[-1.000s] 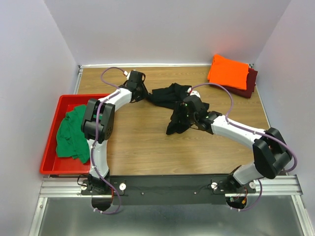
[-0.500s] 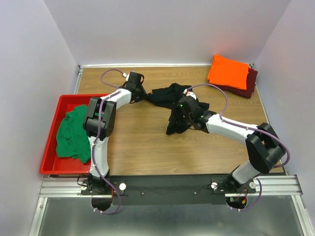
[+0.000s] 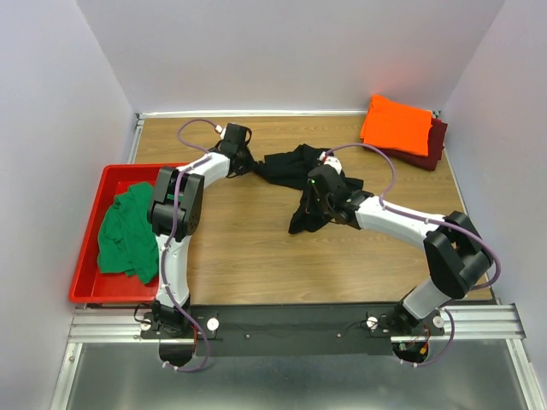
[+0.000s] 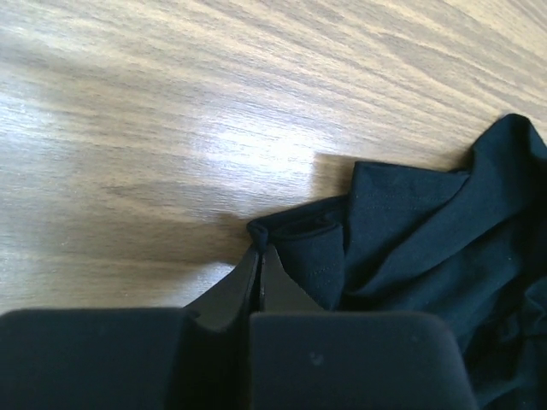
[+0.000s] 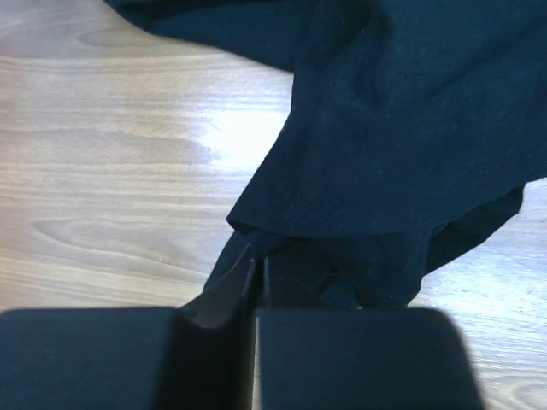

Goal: Fold and stack the t-shirts
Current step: Flatten the tshirt out

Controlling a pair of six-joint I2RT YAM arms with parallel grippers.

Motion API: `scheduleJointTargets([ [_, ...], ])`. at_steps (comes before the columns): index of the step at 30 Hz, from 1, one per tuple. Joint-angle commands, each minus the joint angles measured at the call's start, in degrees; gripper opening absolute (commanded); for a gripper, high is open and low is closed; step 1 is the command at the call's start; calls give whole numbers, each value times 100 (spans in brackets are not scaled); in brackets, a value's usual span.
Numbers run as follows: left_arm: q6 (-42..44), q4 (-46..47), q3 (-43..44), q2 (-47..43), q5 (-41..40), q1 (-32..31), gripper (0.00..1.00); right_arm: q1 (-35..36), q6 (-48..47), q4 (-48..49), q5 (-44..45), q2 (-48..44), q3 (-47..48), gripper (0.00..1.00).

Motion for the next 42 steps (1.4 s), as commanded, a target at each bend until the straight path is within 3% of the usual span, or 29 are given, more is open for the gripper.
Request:
scheduleJointTargets([
  [1,101,-61,111,-304,15,40,0,29,-28,-124,379,-82,277,3],
  [7,206,-263,-283,-1270,-12,356,0,29,-169,-791,880,-898,330,0],
  [19,759,-782,-795,-3275,-29,936,0,-322,-608,-1979,2708,-2577,909,1],
  [25,1067,-1080,-497,-3908,-249,1200,0,-595,-1004,-1979,3366,-2649,1761,0],
  [42,1313,-1292,-311,-6288,76,1420,0,-692,-2111,-1935,3606,-2710,4370,1],
])
